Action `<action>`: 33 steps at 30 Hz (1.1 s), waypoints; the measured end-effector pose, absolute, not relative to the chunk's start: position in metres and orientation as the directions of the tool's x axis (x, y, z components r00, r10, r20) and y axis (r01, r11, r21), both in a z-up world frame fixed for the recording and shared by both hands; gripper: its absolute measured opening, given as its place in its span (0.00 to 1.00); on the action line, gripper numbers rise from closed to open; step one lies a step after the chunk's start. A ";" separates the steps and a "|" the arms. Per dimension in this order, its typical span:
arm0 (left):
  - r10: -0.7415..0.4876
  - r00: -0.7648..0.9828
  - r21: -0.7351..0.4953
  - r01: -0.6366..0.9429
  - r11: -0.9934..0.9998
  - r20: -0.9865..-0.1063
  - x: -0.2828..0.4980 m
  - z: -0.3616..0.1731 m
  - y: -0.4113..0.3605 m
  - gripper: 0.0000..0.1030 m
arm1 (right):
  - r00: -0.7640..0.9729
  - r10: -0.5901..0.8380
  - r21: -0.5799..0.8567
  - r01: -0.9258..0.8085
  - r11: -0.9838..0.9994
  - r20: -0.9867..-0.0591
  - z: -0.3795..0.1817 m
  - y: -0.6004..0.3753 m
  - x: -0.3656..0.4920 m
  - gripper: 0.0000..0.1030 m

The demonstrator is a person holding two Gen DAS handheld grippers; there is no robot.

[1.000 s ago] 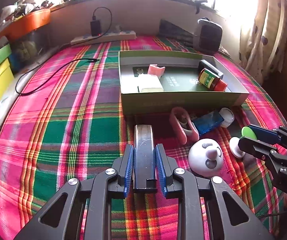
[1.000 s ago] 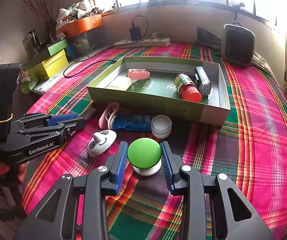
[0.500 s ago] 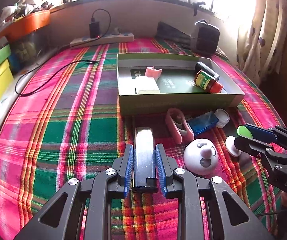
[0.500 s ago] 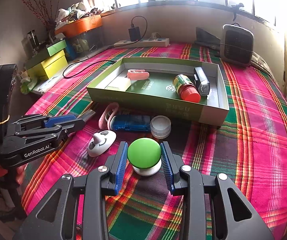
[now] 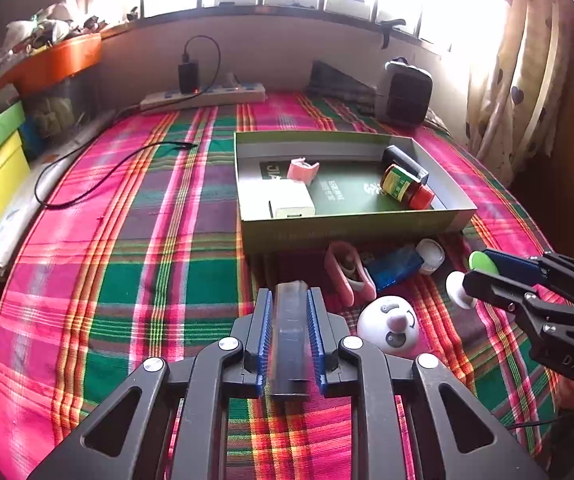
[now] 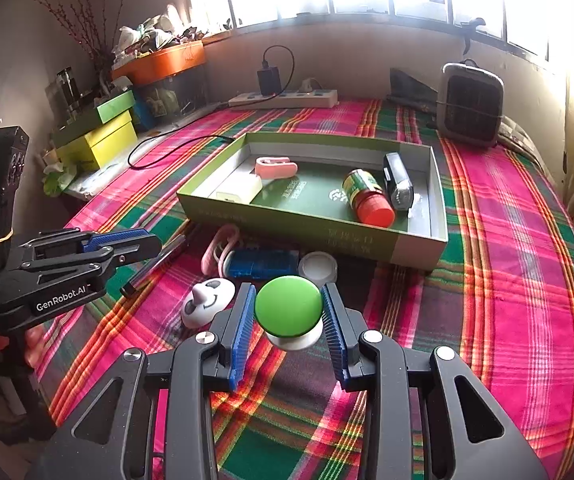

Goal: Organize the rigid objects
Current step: 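Grasp the silver-black bar with the left tool while the right tool grasps the green-topped knob, then carry the silver-black bar and green-topped knob over the green box tray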

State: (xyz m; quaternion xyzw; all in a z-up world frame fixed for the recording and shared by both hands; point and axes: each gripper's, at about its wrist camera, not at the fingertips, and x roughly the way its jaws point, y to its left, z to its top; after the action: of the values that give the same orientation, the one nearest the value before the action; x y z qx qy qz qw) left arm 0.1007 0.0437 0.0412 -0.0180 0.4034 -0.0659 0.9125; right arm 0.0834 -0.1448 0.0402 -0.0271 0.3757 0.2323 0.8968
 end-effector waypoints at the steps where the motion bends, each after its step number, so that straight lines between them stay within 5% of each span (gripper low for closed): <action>1: -0.143 0.658 -0.093 0.110 0.990 -0.739 0.101 0.039 0.044 0.17 | 0.611 0.397 0.126 -0.438 0.890 -0.685 0.041 -0.145 0.083 0.34; 6: -0.146 0.630 -0.099 0.109 0.989 -0.762 0.103 0.028 0.044 0.19 | 0.607 0.399 0.128 -0.440 0.889 -0.687 0.039 -0.144 0.083 0.34; 9: -0.133 0.617 -0.084 0.109 0.991 -0.776 0.104 0.023 0.042 0.34 | 0.603 0.399 0.131 -0.439 0.889 -0.691 0.037 -0.144 0.084 0.34; 23: -0.073 0.615 -0.006 0.110 0.994 -0.786 0.106 0.015 0.030 0.33 | 0.596 0.404 0.136 -0.442 0.887 -0.694 0.034 -0.143 0.086 0.34; 25: -0.078 0.616 -0.012 0.111 0.994 -0.784 0.106 0.016 0.030 0.23 | 0.594 0.403 0.135 -0.443 0.886 -0.696 0.033 -0.143 0.086 0.34; 33: -0.110 0.613 -0.054 0.109 0.993 -0.782 0.107 0.017 0.038 0.22 | 0.596 0.403 0.137 -0.441 0.887 -0.695 0.033 -0.143 0.085 0.34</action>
State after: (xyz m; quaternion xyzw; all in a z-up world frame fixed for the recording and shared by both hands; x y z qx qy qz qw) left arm 0.1072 0.0376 0.0165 -0.0004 0.4354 -0.0608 0.8982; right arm 0.0851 -0.1427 0.0332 -0.0247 0.3824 0.2362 0.8930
